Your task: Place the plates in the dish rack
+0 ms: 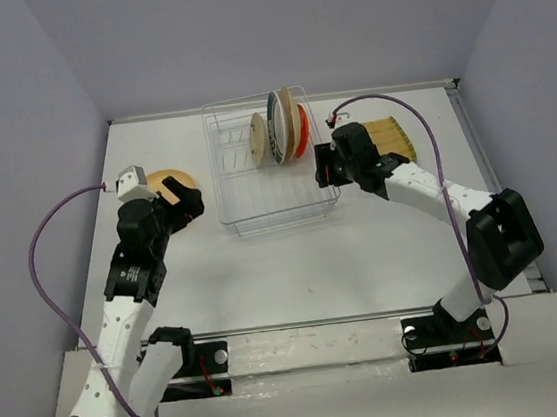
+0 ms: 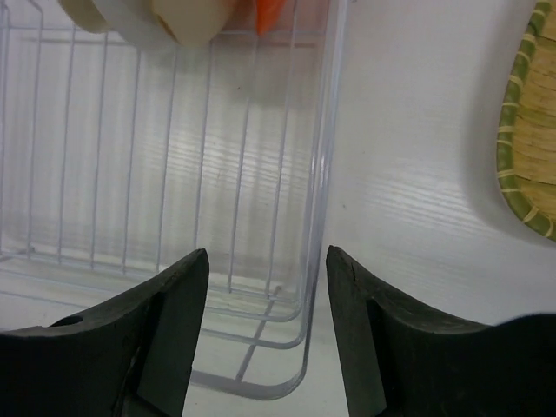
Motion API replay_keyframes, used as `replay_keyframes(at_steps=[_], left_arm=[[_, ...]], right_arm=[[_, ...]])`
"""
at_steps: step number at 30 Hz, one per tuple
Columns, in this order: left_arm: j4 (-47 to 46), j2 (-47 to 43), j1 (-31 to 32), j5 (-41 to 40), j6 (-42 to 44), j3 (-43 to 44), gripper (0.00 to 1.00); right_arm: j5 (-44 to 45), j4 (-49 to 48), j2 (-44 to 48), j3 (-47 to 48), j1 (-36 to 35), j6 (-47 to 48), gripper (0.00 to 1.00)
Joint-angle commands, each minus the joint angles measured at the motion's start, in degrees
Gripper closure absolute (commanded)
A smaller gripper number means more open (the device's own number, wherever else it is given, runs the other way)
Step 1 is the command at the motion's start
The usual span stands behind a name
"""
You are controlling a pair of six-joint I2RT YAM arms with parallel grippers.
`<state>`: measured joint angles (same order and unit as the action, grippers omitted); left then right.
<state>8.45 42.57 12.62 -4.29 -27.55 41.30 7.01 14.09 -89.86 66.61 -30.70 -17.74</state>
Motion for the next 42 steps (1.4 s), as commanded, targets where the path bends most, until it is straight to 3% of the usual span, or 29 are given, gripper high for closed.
replay_keyframes(at_steps=[1,3,6,7,12,21,30,33,34,37,42], left_arm=[[-1.06,-0.12,-8.64,11.91,-1.1,-4.11,0.01],[-1.94,-0.12,-15.22,15.09,-1.63,-7.26,0.01],[-4.22,-0.82,-17.8,15.37,-3.91,-11.41,0.02],[-4.58,-0.73,-18.42,15.02,-4.52,-11.94,0.02],[-8.0,0.59,-21.06,12.74,-9.0,-15.36,0.06],[-15.82,4.27,-21.59,2.91,-18.05,-20.47,0.11],[-23.47,21.04,-22.82,-5.71,-22.46,-16.08,0.13],[-24.53,25.27,-22.82,-7.3,-23.08,-13.09,0.15],[-24.62,26.68,-22.82,-8.09,-23.07,-12.56,0.16],[-25.58,30.64,-23.08,-9.85,-23.43,-10.98,0.18],[-25.59,36.26,-23.08,-11.35,-22.72,-7.03,0.25]], right_arm=[[-1.12,-1.87,-3.29,2.3,1.96,0.68,0.44],[-1.12,-1.78,-4.52,2.65,2.48,1.47,0.5],[-1.03,-1.43,-6.11,3.0,3.01,3.84,0.62],[-1.55,-1.34,-6.29,3.17,3.01,4.72,0.73],[-6.56,-3.36,-5.41,2.47,5.03,13.42,0.92],[-23.33,-3.98,0.3,-1.48,9.51,25.81,0.93],[-25.46,-3.98,-1.72,-1.04,9.52,26.27,0.93],[-22.66,-4.07,-1.89,-0.61,9.52,23.82,0.8],[-21.52,-4.15,-1.89,-0.52,9.52,23.28,0.65],[-18.96,-4.24,-0.93,-0.6,9.52,21.26,0.36],[-20.19,-4.68,2.67,-1.31,9.52,18.98,0.27]])
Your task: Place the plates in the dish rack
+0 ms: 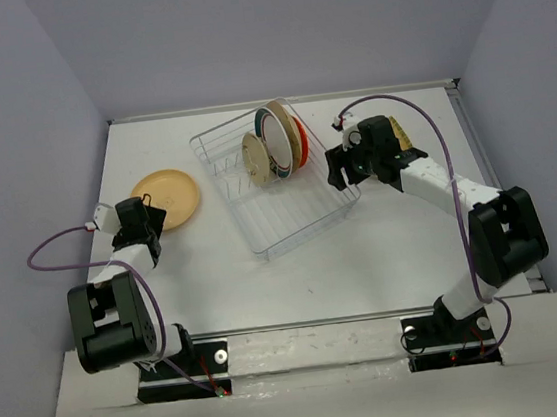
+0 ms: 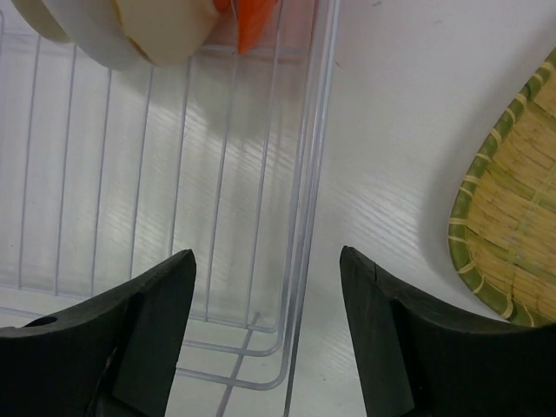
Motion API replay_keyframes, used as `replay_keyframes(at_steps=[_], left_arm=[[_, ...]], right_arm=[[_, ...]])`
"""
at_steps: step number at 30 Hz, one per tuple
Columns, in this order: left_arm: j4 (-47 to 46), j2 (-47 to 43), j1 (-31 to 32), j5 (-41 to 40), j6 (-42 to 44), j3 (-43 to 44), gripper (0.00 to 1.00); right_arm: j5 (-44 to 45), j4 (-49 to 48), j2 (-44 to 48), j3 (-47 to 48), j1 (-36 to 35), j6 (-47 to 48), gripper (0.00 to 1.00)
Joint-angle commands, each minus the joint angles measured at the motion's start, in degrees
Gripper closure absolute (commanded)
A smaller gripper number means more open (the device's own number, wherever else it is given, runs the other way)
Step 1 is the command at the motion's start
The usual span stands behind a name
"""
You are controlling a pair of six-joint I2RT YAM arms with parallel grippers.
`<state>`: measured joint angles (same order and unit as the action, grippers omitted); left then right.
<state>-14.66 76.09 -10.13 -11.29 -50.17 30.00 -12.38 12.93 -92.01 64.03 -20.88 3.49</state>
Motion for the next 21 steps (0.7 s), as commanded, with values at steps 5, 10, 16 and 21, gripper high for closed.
replay_keyframes(at_steps=[5,10,16,21], left_arm=[[-1.61,7.48,-0.5,-4.97,0.42,6.47,0.32],[-2.48,10.12,-0.59,-4.0,0.34,7.62,0.43],[-2.13,15.13,-2.17,-1.9,0.16,9.38,0.85],[-5.2,12.86,-3.14,1.43,0.87,8.76,0.95]], right_arm=[[2.1,-3.35,9.9,1.01,-0.3,-5.32,0.11],[1.66,-2.56,15.18,0.48,-0.3,-8.4,0.04],[-0.98,-2.56,22.21,0.04,-0.3,-11.12,0.04],[-4.47,-3.26,25.65,0.74,-0.3,-14.38,0.0]])
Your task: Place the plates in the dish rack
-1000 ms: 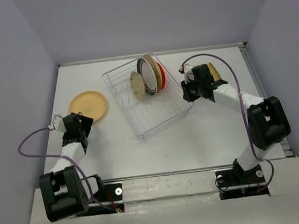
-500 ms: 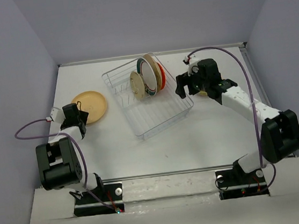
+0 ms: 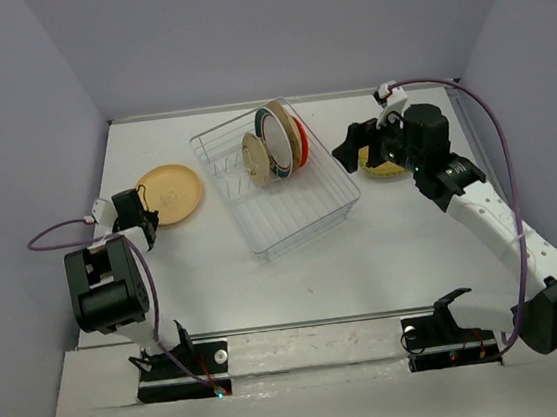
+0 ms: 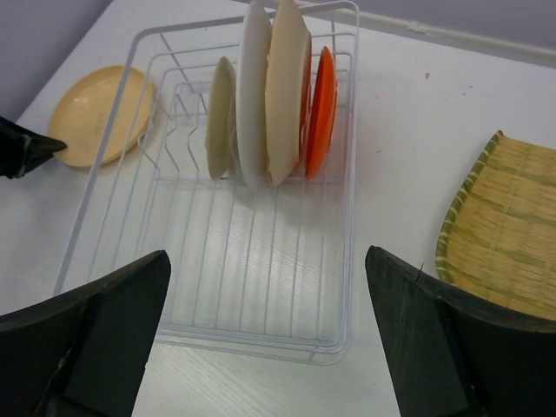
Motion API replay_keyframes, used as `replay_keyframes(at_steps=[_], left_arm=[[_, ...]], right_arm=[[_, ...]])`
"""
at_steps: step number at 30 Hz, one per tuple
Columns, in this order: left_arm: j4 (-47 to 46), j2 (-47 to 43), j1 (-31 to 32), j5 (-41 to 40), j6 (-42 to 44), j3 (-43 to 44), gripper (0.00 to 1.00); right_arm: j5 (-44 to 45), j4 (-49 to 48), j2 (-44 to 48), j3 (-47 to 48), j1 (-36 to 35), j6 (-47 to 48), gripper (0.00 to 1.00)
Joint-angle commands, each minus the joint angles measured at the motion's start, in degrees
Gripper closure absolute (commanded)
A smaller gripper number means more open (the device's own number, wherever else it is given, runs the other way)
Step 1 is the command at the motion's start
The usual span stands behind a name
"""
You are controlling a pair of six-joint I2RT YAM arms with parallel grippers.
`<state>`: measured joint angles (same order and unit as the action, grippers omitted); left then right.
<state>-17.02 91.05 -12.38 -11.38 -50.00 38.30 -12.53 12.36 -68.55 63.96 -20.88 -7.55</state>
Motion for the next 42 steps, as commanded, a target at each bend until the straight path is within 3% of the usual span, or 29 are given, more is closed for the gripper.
replay_keyframes(at_steps=[1,6,7,11,14,19,21,31,33,35,36,37,38,39,40,42], left_arm=[[-4.41,-4.01,-1.32,4.84,-0.7,0.19,0.95],[-3.38,-13.94,-2.12,7.07,-1.68,3.26,0.95],[-3.2,-19.88,-2.12,5.59,-1.42,3.01,0.94],[-7.5,-36.84,-2.12,3.29,0.42,-2.17,0.94],[-7.86,-43.47,0.16,7.84,5.51,-2.36,0.94],[-10.84,-45.95,9.47,23.47,11.68,-3.93,0.94],[-11.46,-47.35,14.11,25.61,11.76,-5.25,0.94],[-4.35,-52.63,24.41,29.74,18.79,-3.06,0.94],[-1.72,-52.81,25.91,30.71,21.68,-1.23,0.94],[3.79,-52.29,26.44,32.47,24.93,0.88,0.94],[6.35,-52.2,26.71,32.21,27.21,3.77,0.9],[9.25,-52.2,27.32,30.55,31.32,5.27,0.81],[11.72,-52.46,28.37,27.23,32.5,6.25,0.64],[14.09,-53.68,30.29,20.24,33.38,6.78,0.26],[14.64,-54.74,30.66,17.56,34.08,6.61,0.01],[15.08,-57.9,31.1,11.83,35.58,5.64,0.01]], right_arm=[[-9.13,-3.48,2.37,0.81,-0.3,-4.91,0.0],[-21.11,-12.78,1.5,-0.42,-0.3,-14.83,0.0],[-22.35,-14.45,1.23,-0.42,-0.3,-15.99,0.0],[-21.49,-16.05,0.88,1.07,-2.58,-19.16,0.0],[-20.25,-17.37,-0.26,3.35,-5.82,-20.75,0.0],[-13.75,-18.25,-6.23,7.66,-14.51,-21.28,0.0],[-12.0,-18.25,-7.99,8.63,-15.41,-21.27,0.01],[-9.88,-20.18,-12.65,7.84,-16.73,-21.19,0.01],[-11.1,-20.27,-14.14,8.19,-16.73,-21.28,0.16],[-12.16,-21.49,-14.68,8.2,-16.73,-22.15,0.68],[-12.16,-23.94,-14.77,7.85,-16.73,-22.76,0.88],[-11.81,-24.83,-14.77,7.49,-17.34,-23.47,0.93],[-10.94,-24.93,-14.94,7.49,-17.35,-23.3,0.93],[-7.71,-23.88,-15.2,8.45,-17.87,-22.69,0.93],[-5.42,-23.0,-16.16,9.24,-17.88,-22.25,0.93],[3.36,-18.53,-18.01,13.19,-19.71,-20.75,0.93]])
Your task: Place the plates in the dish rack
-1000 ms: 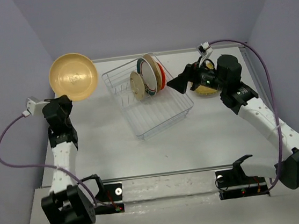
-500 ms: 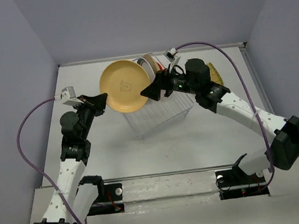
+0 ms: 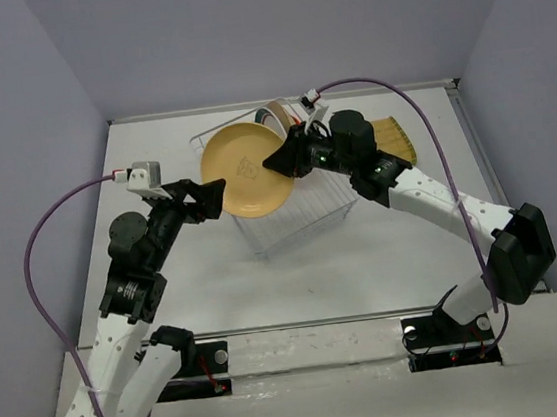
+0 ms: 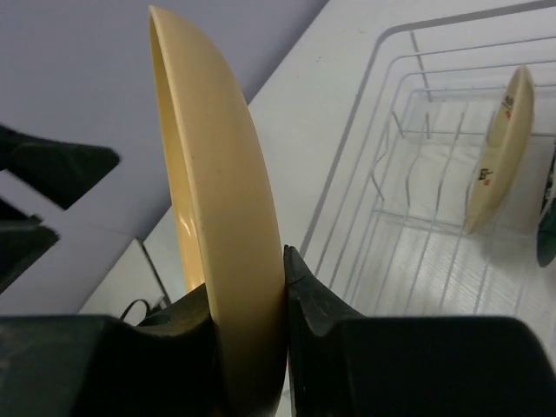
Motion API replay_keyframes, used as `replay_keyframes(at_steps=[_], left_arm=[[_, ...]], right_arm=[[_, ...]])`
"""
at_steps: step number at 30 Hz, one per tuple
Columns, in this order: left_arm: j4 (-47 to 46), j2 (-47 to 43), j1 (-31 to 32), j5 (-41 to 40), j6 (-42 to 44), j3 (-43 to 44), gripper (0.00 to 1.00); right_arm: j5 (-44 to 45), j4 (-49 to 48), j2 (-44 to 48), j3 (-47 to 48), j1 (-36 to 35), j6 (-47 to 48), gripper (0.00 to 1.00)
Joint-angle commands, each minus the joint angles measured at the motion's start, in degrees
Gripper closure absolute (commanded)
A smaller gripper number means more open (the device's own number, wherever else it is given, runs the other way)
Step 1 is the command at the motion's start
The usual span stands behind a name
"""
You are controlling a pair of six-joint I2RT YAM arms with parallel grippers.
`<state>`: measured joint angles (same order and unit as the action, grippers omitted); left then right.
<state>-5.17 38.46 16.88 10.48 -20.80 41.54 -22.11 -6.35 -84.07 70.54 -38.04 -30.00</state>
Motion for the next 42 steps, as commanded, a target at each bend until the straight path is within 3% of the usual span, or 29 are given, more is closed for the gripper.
replay_keyframes(at_steps=[1,4,9,11,16,25,42], left_arm=[[3.5,-6.37,2.1,-13.35,6.99,2.06,0.01],[2.71,-11.89,3.94,-20.92,8.58,0.13,0.01],[3.32,-14.64,6.66,-23.13,8.76,-0.32,0.01],[3.24,-15.34,8.51,-22.7,8.93,-0.32,0.01],[3.32,-17.62,10.88,-22.96,9.28,-0.32,0.01],[3.59,-19.12,12.65,-22.61,9.63,-0.23,0.01],[3.41,-19.03,12.65,-21.99,9.81,-0.41,0.01]], right_arm=[[16.53,2.2,-3.72,8.54,-3.17,3.35,0.93],[33.66,9.4,-10.56,16.71,-7.04,6.61,0.93],[60.37,12.85,-19.1,26.83,-12.75,11.44,0.93],[68.03,12.59,-23.56,31.22,-13.29,14.69,0.93],[77.37,12.15,-30.0,38.43,-13.9,20.59,0.93],[77.31,11.27,-36.77,44.24,-13.38,26.92,0.93],[68.16,12.33,-38.53,37.48,-13.37,24.64,0.93]])
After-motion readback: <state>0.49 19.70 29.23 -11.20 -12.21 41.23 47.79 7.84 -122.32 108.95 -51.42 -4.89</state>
